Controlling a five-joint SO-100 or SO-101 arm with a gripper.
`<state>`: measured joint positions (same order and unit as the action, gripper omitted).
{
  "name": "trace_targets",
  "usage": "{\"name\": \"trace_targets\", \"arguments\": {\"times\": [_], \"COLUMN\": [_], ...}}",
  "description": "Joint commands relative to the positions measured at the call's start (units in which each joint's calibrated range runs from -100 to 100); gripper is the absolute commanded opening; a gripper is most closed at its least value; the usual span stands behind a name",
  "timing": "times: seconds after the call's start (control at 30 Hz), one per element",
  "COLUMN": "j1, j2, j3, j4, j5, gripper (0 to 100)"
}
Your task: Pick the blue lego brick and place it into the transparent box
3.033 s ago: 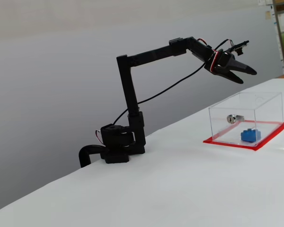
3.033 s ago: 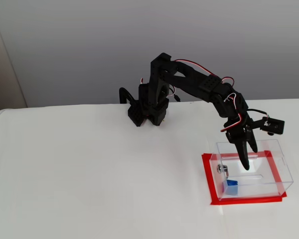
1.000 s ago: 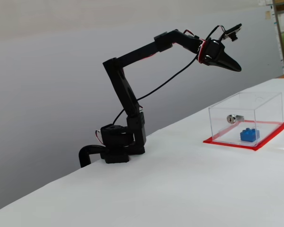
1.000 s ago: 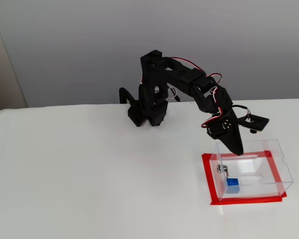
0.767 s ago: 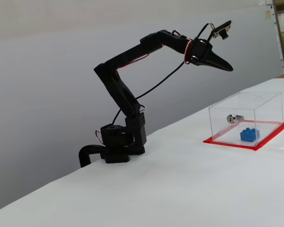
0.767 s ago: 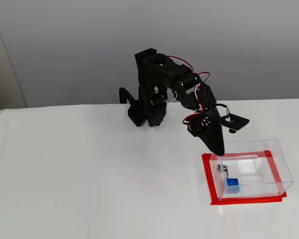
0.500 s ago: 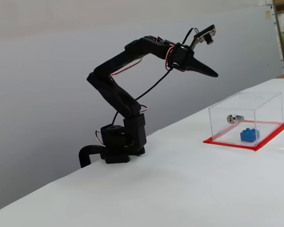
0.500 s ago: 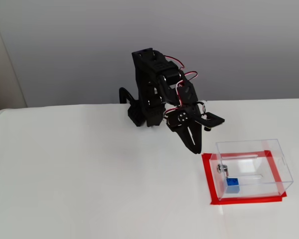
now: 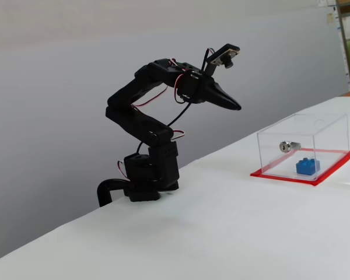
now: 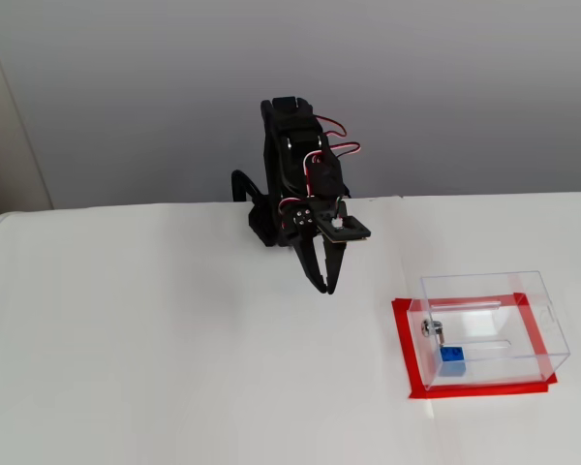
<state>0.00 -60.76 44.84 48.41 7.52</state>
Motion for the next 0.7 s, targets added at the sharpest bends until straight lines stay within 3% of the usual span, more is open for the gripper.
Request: {"name": "trace_targets", "arguments": {"times": [0.0,0.3,0.67], "j1": [1.59,1.74,6.91], "j2": [-5.55,-19.72,-38.14], "j3": [5.07,23.52,43.05], "j4": [-0.81,-0.81,-0.81], "j5": [-1.73,-1.99,-7.26], "gripper": [1,2,2]}}
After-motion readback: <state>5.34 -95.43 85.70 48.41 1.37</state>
